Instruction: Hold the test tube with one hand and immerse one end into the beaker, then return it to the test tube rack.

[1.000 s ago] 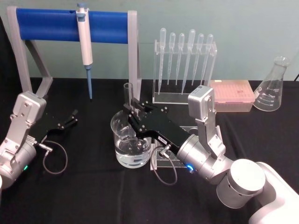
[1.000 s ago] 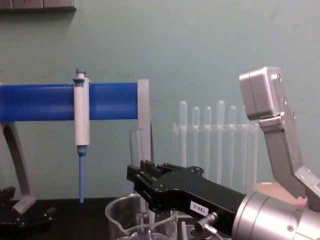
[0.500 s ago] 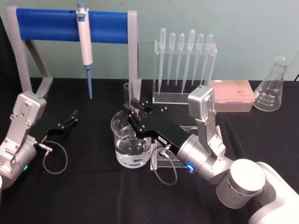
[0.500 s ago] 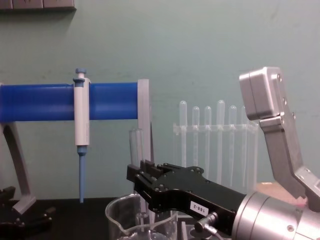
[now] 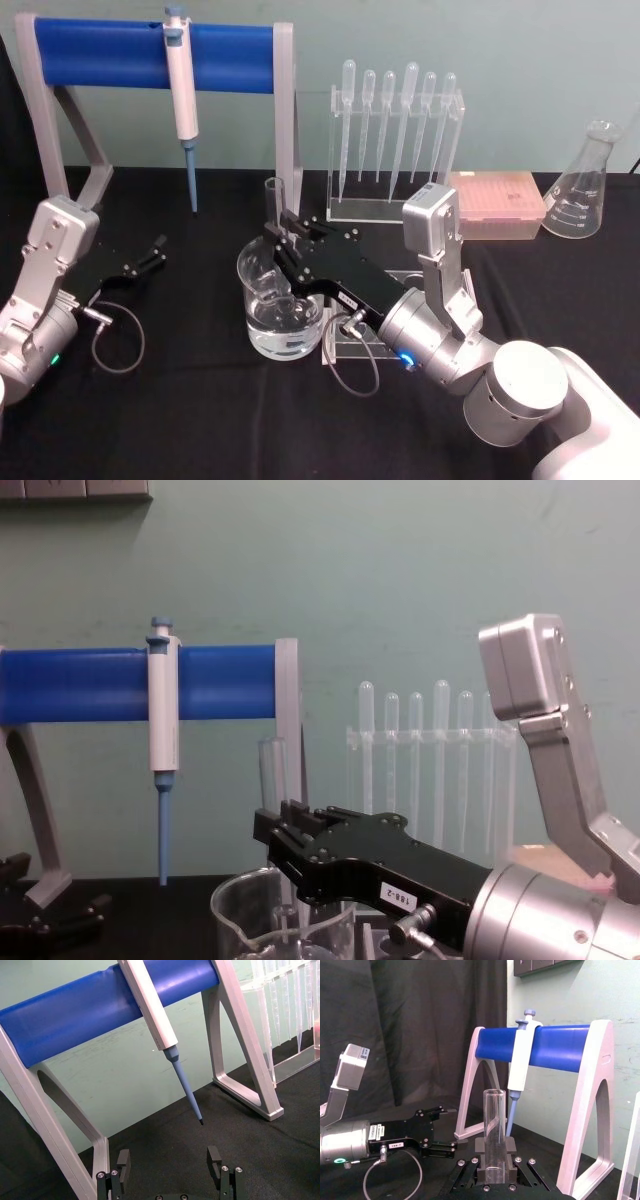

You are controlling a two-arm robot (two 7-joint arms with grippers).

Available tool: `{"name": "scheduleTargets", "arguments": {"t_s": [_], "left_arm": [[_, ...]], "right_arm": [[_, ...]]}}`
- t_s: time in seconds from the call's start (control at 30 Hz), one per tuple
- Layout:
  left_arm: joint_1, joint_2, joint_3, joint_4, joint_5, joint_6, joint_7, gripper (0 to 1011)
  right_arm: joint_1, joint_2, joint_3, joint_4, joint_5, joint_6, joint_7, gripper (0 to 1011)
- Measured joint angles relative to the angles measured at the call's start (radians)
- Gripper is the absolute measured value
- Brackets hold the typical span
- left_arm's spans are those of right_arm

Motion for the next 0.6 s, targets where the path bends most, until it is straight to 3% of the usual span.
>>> {"name": "scheduleTargets", "arguments": {"t_s": [0.6], "left_arm": [[0.000,0.000,0.000,0.000,0.000,0.000,0.000,1000]], "right_arm": [[0.000,0.000,0.000,0.000,0.000,0.000,0.000,225]]}}
